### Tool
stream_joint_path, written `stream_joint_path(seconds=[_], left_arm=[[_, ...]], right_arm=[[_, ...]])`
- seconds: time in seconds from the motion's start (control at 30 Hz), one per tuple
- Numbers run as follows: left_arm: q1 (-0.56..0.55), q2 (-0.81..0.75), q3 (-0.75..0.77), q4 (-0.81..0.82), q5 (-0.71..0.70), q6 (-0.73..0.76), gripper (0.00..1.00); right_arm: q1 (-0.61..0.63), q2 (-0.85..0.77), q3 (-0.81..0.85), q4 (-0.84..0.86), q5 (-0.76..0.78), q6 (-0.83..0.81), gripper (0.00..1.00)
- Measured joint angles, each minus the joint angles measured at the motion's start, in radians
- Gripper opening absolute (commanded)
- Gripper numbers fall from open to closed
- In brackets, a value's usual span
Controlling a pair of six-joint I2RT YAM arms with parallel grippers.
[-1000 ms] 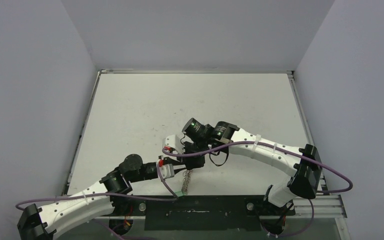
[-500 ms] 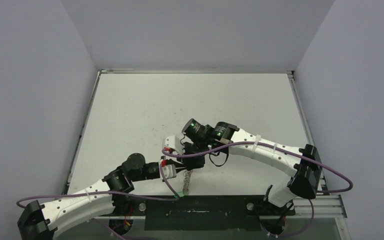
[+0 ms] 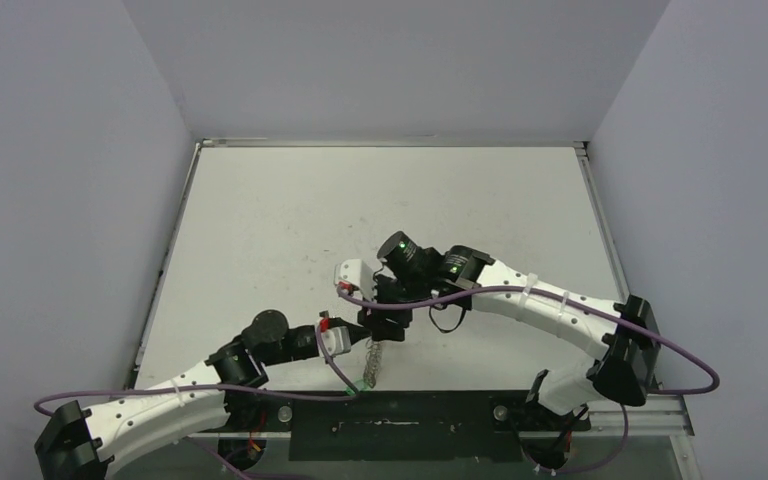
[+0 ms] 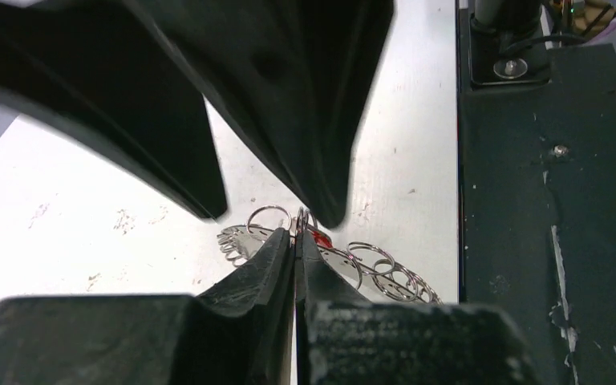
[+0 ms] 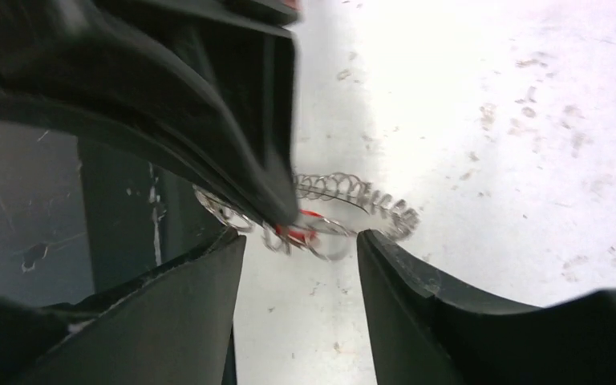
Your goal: Put the keys on the keyring
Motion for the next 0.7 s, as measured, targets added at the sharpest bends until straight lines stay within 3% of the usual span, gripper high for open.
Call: stream_joint_path(seconds=[0.27,0.57,0.7], left_arm=[[-0.002,-0.087,-0.127,0.185,-0.026,-0.081,0.00],[-0.002,-0.118,-0.193,0.373,-0.036,-0.128,0.00],[-0.002,-0.122,-0.198,0.431,-0.036,-0.135,0.00]], right_arm=[[-0.185,-0.226,-0.223,0.263,-0.123,0.033,0.51],[-0.190,-0.301,-0.389,0.482,-0.323,0.025,0.44],[-0.190,-0.318,-0.439,0.562,-0.378,0.022,0.35]])
